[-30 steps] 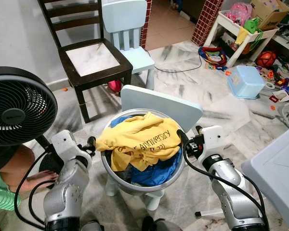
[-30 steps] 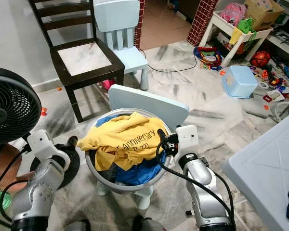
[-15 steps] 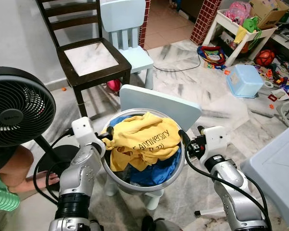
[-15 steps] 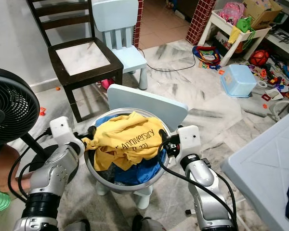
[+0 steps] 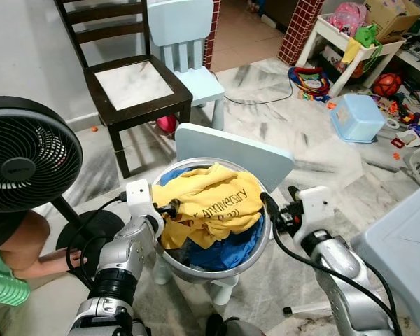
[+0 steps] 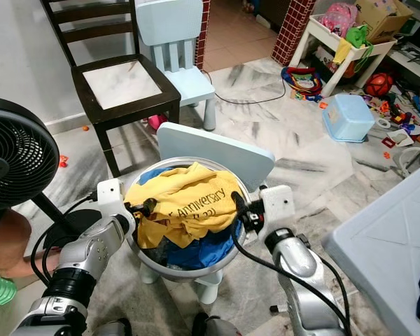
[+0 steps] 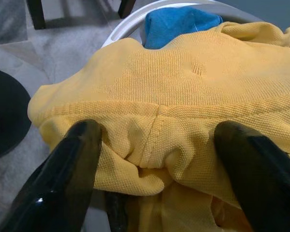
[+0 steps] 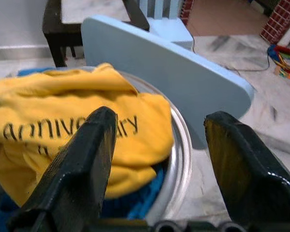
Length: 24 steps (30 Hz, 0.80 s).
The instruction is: Hang hanger
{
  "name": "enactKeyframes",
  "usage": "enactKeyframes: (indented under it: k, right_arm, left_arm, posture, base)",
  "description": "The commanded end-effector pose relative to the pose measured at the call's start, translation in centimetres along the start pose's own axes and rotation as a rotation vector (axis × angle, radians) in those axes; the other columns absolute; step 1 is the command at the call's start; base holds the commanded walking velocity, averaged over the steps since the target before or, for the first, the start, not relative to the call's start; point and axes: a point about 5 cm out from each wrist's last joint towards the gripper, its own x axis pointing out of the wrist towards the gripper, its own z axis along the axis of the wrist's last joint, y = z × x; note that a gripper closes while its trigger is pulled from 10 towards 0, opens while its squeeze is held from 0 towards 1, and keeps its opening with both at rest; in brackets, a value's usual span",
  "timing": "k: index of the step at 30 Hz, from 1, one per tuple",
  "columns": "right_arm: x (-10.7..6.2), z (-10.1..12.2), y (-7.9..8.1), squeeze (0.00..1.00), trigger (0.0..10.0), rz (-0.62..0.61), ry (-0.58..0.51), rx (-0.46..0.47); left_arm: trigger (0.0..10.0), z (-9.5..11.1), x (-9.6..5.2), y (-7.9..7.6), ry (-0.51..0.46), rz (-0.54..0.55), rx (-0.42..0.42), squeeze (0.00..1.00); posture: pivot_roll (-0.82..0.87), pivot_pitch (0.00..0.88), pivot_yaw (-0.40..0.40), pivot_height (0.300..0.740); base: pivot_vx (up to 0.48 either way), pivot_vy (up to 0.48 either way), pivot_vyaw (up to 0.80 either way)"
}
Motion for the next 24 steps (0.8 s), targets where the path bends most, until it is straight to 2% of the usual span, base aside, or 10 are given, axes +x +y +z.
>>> enactKeyframes:
  k: [1,2,3,4,5,24]
  right_arm:
    - [-0.71,-0.09,-0.52,0.0,10.0,-0.007,0.014,-0.013]
    - [-0.8,-0.16,-0.54,0.0,10.0,-0.007,0.018,-0.015]
    - [-0.87,-0.16,-0.52,0.0,10.0,-0.004,0.021,-0.018]
    - [-0.92,-0.15,-0.5,0.0,10.0,-0.002,0.022,-0.02]
    - [-0.86,-0.04,-0.4,0.0,10.0,0.003,0.022,-0.025]
    - [-0.35,0.36,0.04,0.0,10.0,0.019,0.02,-0.03]
  left_arm:
    - [4.1,0.44,0.2,-0.47,-0.013,-0.012,0.01,0.0]
    - [4.1,0.53,0.24,-0.49,-0.016,-0.014,0.008,0.0]
    - [3.3,0.62,0.34,-0.43,-0.018,-0.013,0.009,0.0]
    - [3.3,0.66,0.4,-0.37,-0.02,-0.011,0.01,0.0]
    - [0.0,0.63,0.5,-0.2,-0.019,-0.007,0.013,0.0]
    - [0.0,0.27,0.84,-0.06,-0.005,-0.012,0.024,0.0]
  posture:
    - [-0.07,0.222,-0.129,0.74]
    - [-0.07,0.223,-0.13,0.74]
    - [-0.07,0.225,-0.132,0.74]
    - [-0.07,0.226,-0.133,0.74]
    - [-0.07,0.228,-0.134,0.74]
    - [-0.07,0.224,-0.134,0.74]
  base:
    - [0.0,0.0,0.0]
    - [0.0,0.0,0.0]
    - [0.0,0.0,0.0]
    - [0.0,0.0,0.0]
    - [0.0,0.0,0.0]
    - [0.0,0.0,0.0]
